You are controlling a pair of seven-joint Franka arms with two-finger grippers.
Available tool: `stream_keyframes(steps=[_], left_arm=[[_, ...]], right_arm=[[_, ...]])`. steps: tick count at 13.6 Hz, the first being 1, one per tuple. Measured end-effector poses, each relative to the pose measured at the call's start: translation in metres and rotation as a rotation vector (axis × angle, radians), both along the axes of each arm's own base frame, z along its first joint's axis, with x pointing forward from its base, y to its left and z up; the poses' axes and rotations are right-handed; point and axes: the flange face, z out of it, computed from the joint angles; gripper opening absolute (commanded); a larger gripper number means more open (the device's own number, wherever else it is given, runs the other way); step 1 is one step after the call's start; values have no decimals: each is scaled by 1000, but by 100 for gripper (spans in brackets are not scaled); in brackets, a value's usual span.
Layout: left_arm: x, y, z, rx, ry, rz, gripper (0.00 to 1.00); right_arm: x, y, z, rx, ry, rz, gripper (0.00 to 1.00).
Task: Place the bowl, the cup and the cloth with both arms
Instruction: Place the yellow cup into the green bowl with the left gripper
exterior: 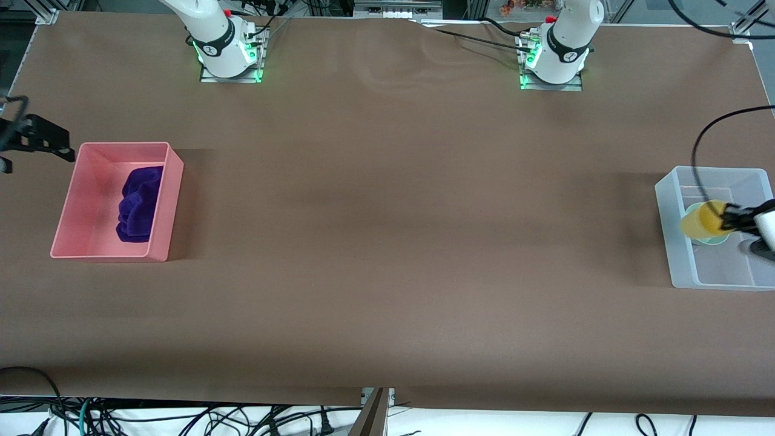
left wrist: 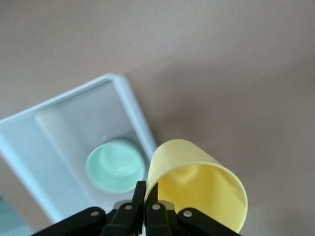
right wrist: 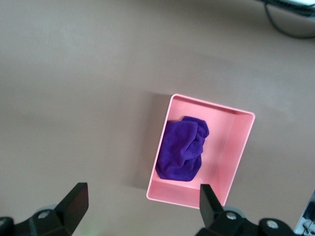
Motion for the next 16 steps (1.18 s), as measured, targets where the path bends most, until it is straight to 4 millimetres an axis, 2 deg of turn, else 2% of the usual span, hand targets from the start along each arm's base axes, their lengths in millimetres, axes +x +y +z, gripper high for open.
stream_keyframes(steps=[1, 2, 4, 6, 9, 10, 11, 12, 14, 16], left_arm=[[-9, 30, -6, 1, 3, -6, 0], [-18, 62, -21, -6, -1, -9, 0], [-34, 113, -65, -17, -18, -14, 0], [-41, 136, -105, -35, -18, -16, 0], [-48, 147, -140, -82, 6, 4, 0], [-49, 147, -147, -101, 6, 14, 32], [-49, 147, -152, -111, 8, 19, 80], [-49, 147, -155, -115, 11, 20, 99], [-48, 145, -154, -116, 8, 17, 100], [-43, 138, -138, -117, -1, 4, 100]], right_arm=[[-2, -2, 1, 0, -3, -2, 100], [-1, -3, -3, 1, -1, -4, 100], [-1, -4, -15, 2, 24, -6, 100], [-5, -1, -20, 5, 41, -41, 100], [-15, 9, -19, 10, 62, -94, 100], [-16, 13, -20, 11, 64, -94, 100], [-16, 15, -21, 11, 67, -91, 100], [-15, 16, -24, 10, 73, -89, 100], [-13, 17, -27, 10, 76, -87, 100], [-12, 17, -29, 9, 76, -86, 100]])
